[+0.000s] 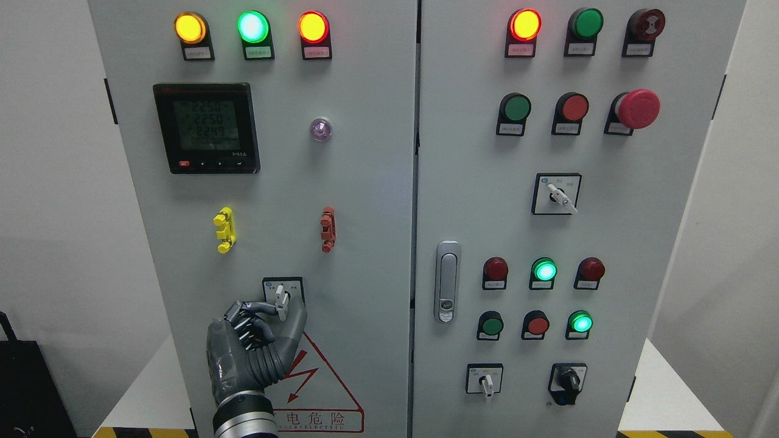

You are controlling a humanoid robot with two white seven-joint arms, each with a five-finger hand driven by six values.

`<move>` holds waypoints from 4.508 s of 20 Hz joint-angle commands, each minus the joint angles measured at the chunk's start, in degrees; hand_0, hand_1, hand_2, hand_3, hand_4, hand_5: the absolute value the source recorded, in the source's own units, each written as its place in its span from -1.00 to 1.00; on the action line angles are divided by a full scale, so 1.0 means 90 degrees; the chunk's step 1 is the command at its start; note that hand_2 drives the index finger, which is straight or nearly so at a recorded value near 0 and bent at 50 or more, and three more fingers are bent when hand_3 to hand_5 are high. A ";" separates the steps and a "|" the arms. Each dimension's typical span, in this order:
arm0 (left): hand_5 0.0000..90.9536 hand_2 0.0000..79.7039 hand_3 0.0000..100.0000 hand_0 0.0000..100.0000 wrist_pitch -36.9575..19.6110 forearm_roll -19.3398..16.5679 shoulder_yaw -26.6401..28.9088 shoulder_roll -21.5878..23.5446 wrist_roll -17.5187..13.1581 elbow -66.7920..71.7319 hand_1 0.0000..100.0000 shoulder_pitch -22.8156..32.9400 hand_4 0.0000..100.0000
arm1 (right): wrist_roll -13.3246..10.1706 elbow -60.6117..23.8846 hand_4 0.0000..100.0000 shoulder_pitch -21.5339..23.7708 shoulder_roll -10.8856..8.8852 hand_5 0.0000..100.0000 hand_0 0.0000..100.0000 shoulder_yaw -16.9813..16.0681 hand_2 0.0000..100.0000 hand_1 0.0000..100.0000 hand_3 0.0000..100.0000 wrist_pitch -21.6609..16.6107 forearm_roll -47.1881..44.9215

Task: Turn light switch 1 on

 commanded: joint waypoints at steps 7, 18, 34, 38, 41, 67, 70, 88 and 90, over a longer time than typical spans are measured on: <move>0.87 0.55 1.00 -0.59 -0.0003 -0.0026 0.0003 -0.0001 0.0010 -0.0012 0.48 -0.0008 0.97 | 0.0002 0.0000 -1.00 0.0000 0.0000 -1.00 -1.00 0.0001 -1.00 -1.00 -1.00 -0.0001 0.0000; 0.86 0.54 1.00 -0.54 0.0065 -0.0036 0.0003 -0.0001 0.0010 -0.0012 0.47 -0.0008 0.97 | 0.0002 0.0000 -1.00 0.0000 0.0000 -1.00 -1.00 0.0001 -1.00 -1.00 -1.00 -0.0001 0.0000; 0.86 0.54 1.00 -0.44 0.0075 -0.0036 0.0003 0.0009 0.0010 -0.0012 0.46 0.0002 0.97 | 0.0002 0.0000 -1.00 0.0000 0.0000 -1.00 -1.00 0.0001 -1.00 -1.00 -1.00 -0.0001 0.0000; 0.86 0.54 1.00 -0.39 0.0075 -0.0036 0.0003 -0.0001 0.0000 -0.0012 0.45 0.0002 0.97 | 0.0002 0.0000 -1.00 0.0000 0.0000 -1.00 -1.00 0.0001 -1.00 -1.00 -1.00 -0.0001 0.0000; 0.86 0.53 1.00 -0.34 0.0066 -0.0036 0.0003 0.0009 0.0010 -0.0021 0.45 0.0002 0.97 | 0.0002 0.0000 -1.00 0.0000 0.0000 -1.00 -1.00 0.0001 -1.00 -1.00 -1.00 -0.0001 0.0000; 0.86 0.52 1.00 -0.06 0.0065 -0.0036 -0.0007 0.0019 0.0000 -0.0031 0.45 0.0051 0.97 | 0.0002 0.0000 -1.00 0.0000 -0.0010 -1.00 -1.00 0.0001 -1.00 -1.00 -1.00 -0.0001 0.0000; 0.85 0.52 1.00 -0.02 0.0065 -0.0036 -0.0007 0.0019 0.0000 -0.0031 0.44 0.0070 0.97 | 0.0002 0.0000 -1.00 0.0000 0.0000 -1.00 -1.00 0.0001 -1.00 -1.00 -1.00 -0.0001 0.0000; 0.85 0.53 1.00 0.07 0.0065 -0.0026 -0.0007 0.0019 -0.0029 -0.0031 0.41 0.0071 0.97 | 0.0002 0.0000 -1.00 0.0000 0.0000 -1.00 -1.00 0.0001 -1.00 -1.00 -1.00 -0.0001 0.0000; 0.85 0.53 1.00 0.07 0.0065 -0.0026 -0.0007 0.0019 -0.0029 -0.0031 0.40 0.0080 0.97 | 0.0002 0.0000 -1.00 0.0000 0.0000 -1.00 -1.00 -0.0009 -1.00 -1.00 -1.00 -0.0001 0.0000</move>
